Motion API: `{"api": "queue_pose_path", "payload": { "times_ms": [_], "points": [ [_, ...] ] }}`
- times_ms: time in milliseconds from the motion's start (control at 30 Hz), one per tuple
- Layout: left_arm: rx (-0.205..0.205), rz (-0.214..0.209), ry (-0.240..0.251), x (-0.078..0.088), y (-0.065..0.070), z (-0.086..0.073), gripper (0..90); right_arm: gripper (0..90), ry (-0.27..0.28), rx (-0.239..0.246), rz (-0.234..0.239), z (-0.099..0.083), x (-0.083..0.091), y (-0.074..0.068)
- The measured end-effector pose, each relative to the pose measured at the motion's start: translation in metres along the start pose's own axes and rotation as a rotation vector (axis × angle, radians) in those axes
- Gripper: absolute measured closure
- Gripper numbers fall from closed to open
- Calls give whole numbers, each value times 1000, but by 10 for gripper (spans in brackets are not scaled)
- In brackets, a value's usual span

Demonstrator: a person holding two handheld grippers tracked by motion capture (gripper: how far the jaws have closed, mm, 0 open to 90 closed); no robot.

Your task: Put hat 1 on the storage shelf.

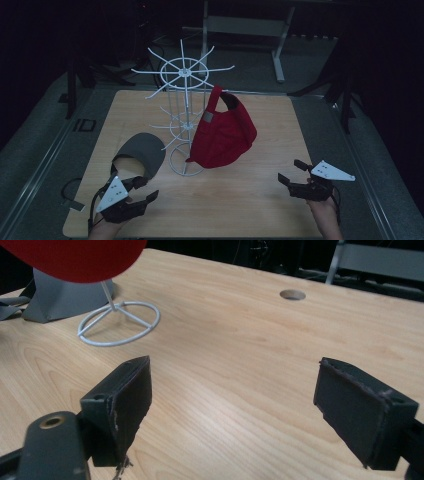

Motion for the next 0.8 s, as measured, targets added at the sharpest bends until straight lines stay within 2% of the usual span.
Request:
{"api": "queue_pose_path", "payload": {
  "times_ms": [233, 400, 567, 667, 733, 800],
  "points": [
    [45, 104, -6, 21, -12, -15, 433, 156, -24, -11, -1, -12, -5, 3],
    [118, 210, -24, 39, -28, -30, 432, 156, -39, -10, -19, -21, -7, 6],
    [163, 305, -64, 48, -40, -46, 352, 156, -60, 2, -44, -29, -8, 9],
    [186, 332, -103, 50, -47, -55, 294, 156, -72, 5, -48, -33, -8, 11],
    [215, 348, -120, 51, -53, -62, 294, 156, -78, 1, -51, -35, -7, 13],
    [224, 354, -125, 51, -55, -63, 293, 156, -79, 1, -54, -36, -6, 14]
  ]
}}
Point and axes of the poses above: each handheld gripper's, and its own axes: x roughly backward along the jaws, z roughly out of its top, y roughly to its right, the point moved 2 cm from there along -x, roughly forward along the jaws, and after that the axes turned 12 degrees about -z, right-handed, at the moved point
